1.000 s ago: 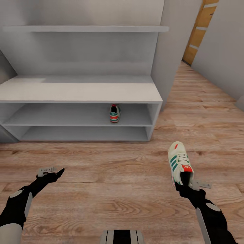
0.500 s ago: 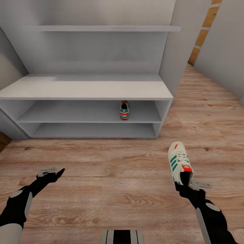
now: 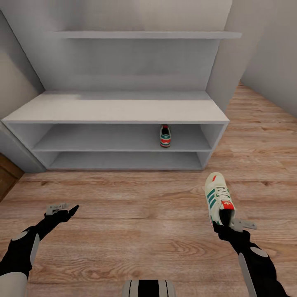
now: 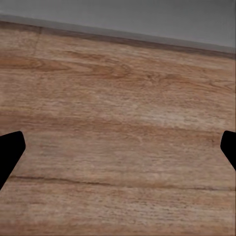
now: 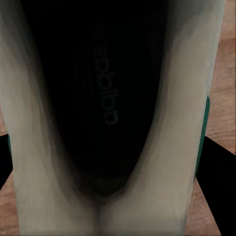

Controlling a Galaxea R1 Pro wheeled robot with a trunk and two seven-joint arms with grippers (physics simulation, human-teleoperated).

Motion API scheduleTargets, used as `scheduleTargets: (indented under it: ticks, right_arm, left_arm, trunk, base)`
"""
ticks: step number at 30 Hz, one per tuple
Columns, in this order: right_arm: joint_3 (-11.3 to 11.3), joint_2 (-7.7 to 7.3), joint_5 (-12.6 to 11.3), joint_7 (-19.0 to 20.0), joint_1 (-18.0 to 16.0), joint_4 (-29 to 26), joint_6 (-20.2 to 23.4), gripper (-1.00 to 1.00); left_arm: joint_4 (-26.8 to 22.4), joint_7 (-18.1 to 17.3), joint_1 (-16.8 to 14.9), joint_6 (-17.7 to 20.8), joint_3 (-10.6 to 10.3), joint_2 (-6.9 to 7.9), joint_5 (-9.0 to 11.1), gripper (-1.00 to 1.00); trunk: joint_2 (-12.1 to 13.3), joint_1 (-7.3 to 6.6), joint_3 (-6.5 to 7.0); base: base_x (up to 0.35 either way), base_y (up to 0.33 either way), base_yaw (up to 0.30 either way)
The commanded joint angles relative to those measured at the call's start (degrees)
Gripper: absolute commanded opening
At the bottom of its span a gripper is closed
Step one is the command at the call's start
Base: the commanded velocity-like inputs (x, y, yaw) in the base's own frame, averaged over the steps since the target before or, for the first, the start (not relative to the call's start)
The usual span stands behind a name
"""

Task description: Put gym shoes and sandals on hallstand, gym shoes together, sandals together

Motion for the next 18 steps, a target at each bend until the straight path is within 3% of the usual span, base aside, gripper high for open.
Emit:
scheduleTargets:
  ticks: [1, 18]
  right_arm:
    - [0.0, -0.01, 0.0, 0.0, 0.0, -0.1, 0.3, -1.0]
    - [0.0, -0.01, 0.0, 0.0, 0.0, -0.1, 0.3, -1.0]
  left_arm:
    - [0.0, -0.4, -0.1, 0.4, 0.2, -0.04, -0.2, 1.0]
    - [0.0, -0.4, -0.1, 0.4, 0.2, -0.07, -0.2, 1.0]
  trunk:
    - [0.0, -0.01, -0.04]
    - [0.0, -0.01, -0.04]
  base:
    - [0.003, 0.324, 0.0]
    - [0.04, 0.324, 0.0]
